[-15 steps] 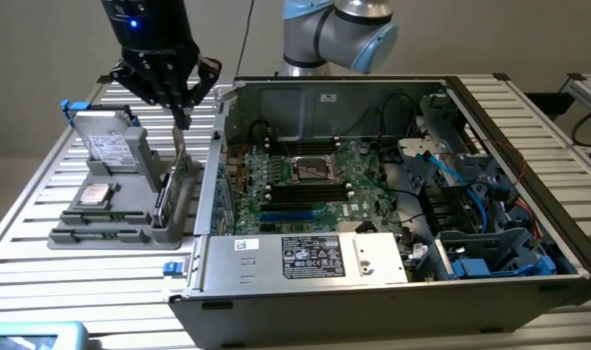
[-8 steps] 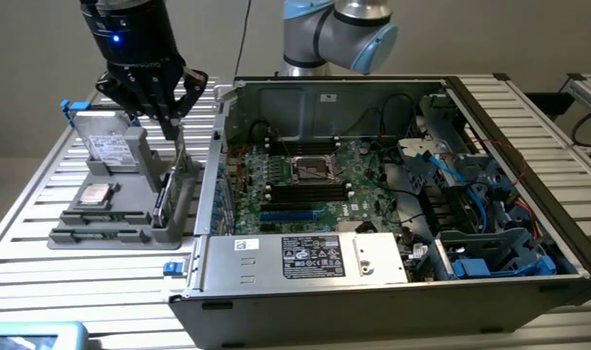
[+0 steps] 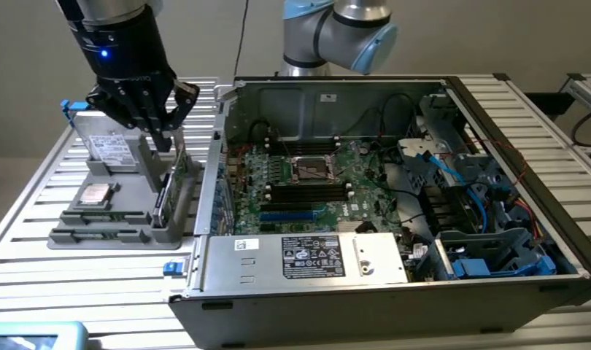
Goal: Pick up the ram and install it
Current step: 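Reach for the ram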
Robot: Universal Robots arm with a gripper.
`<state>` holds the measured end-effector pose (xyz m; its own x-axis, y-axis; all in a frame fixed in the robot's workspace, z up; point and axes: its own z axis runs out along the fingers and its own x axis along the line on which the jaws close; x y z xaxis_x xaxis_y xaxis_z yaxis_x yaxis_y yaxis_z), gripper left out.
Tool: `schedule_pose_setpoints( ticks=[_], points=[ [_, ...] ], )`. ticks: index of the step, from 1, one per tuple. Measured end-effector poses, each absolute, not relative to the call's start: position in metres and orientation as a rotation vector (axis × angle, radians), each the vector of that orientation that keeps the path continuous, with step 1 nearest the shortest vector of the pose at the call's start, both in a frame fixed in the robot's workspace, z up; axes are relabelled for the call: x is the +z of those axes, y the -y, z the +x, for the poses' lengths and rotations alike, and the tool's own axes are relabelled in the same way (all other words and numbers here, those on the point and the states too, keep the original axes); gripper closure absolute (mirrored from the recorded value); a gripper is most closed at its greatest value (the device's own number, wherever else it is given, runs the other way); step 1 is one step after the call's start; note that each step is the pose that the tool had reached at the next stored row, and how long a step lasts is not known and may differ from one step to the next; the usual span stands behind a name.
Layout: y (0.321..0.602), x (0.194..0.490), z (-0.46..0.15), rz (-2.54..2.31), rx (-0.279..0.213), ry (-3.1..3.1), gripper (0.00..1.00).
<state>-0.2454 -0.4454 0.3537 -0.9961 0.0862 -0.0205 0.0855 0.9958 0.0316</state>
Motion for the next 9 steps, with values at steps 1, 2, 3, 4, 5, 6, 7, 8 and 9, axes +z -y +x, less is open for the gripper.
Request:
schedule_pose_setpoints(
  ticks=[1,2,3,4,5,6,7,8,9],
  points=[
    [0.446,0.353,-0.247,0.134,0.039,-3.116,0.89],
    [0.447,0.353,-0.248,0.134,0.030,-3.116,0.89],
    [0.447,0.353,-0.249,0.134,0.021,-3.116,0.89],
    [0.448,0.352,-0.250,0.134,0.015,-3.116,0.89],
    [0.448,0.351,-0.252,0.134,0.011,-3.116,0.89],
    [0.448,0.350,-0.254,0.134,0.008,-3.116,0.89],
    [0.448,0.349,-0.257,0.134,0.006,-3.116,0.89],
    [0.448,0.347,-0.260,0.133,0.005,-3.115,0.89],
    [0.448,0.345,-0.264,0.133,0.003,-3.115,0.89]
  ],
)
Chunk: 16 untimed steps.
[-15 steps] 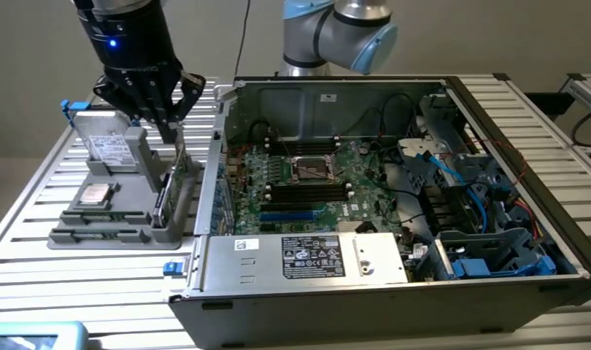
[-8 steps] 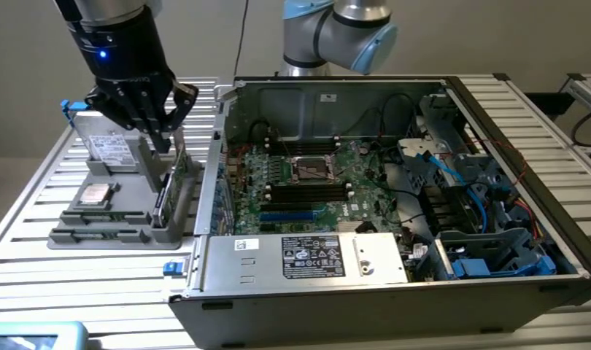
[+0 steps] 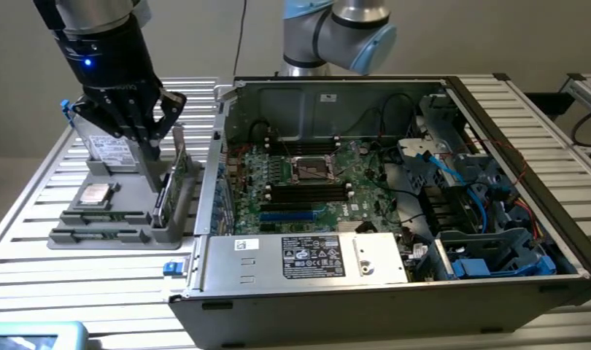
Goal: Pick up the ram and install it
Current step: 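Reach for the ram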
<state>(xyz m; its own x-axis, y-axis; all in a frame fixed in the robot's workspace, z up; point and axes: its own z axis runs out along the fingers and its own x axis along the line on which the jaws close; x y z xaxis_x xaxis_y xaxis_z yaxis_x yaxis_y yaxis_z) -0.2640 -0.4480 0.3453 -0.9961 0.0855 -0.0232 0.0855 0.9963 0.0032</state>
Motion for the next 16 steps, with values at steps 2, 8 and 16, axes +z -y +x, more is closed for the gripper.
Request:
schedule_pose_setpoints(
  ticks=[2,8,16],
  points=[
    [0.448,0.343,-0.273,0.133,-0.001,-3.115,0.89],
    [0.448,0.334,-0.300,0.133,-0.008,-3.115,0.89],
    [0.448,0.323,-0.334,0.133,-0.009,-3.115,0.89]
  ],
)
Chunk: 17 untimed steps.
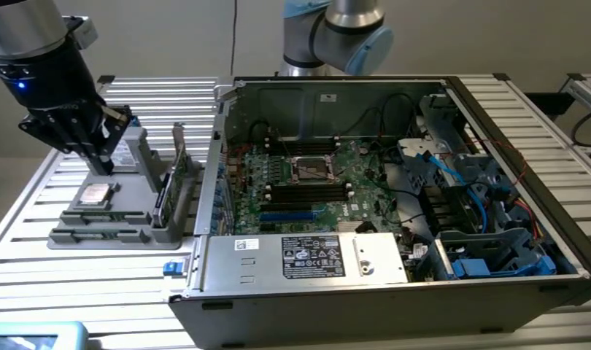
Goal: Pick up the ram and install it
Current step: 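Reach for the ram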
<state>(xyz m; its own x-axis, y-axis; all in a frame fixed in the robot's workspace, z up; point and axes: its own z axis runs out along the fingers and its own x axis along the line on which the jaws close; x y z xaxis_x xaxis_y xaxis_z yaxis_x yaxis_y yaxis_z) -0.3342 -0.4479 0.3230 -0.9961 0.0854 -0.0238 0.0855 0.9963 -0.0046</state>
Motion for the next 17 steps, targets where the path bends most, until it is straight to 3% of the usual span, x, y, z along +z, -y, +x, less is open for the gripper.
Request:
schedule_pose_setpoints(
  ticks=[17],
  points=[
    [0.440,0.312,-0.371,0.133,-0.019,-3.116,0.89]
  ],
)
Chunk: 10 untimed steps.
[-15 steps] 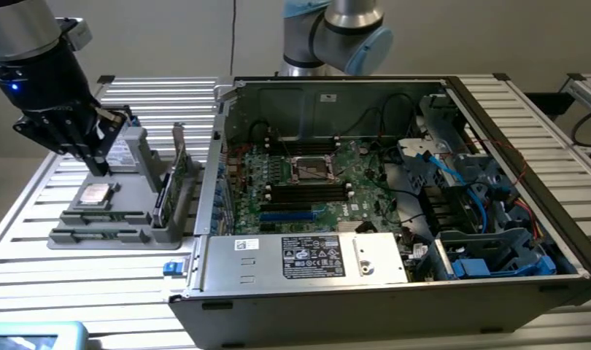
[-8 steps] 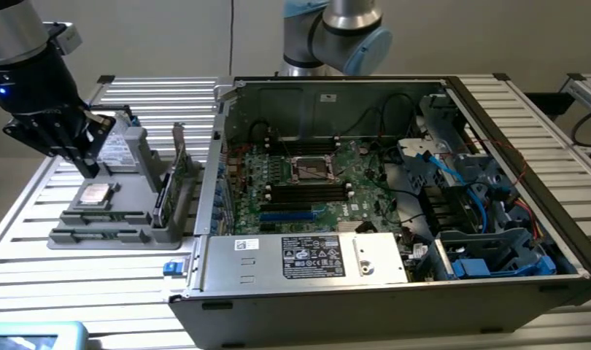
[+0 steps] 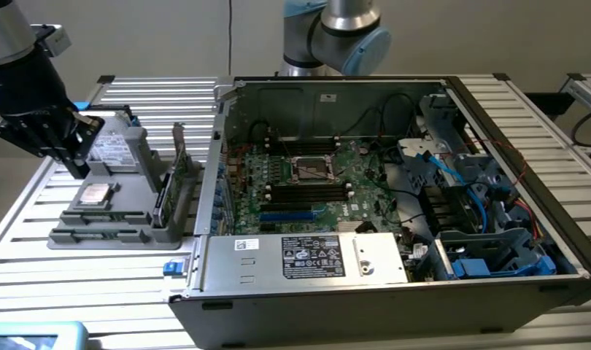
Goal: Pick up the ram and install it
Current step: 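Reach for the ram, then pick up the ram and move it above insertion slot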
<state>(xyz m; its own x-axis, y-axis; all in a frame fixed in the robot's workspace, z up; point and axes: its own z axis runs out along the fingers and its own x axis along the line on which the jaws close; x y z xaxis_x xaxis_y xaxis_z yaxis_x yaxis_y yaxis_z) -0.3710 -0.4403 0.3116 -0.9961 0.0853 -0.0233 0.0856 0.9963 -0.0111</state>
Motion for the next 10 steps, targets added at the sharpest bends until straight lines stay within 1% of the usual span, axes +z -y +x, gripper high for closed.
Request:
schedule_pose_setpoints(
  ticks=[10],
  points=[
    [0.4403,0.3117,-0.3711,0.133,-0.019,-3.116,0.89]
  ],
)
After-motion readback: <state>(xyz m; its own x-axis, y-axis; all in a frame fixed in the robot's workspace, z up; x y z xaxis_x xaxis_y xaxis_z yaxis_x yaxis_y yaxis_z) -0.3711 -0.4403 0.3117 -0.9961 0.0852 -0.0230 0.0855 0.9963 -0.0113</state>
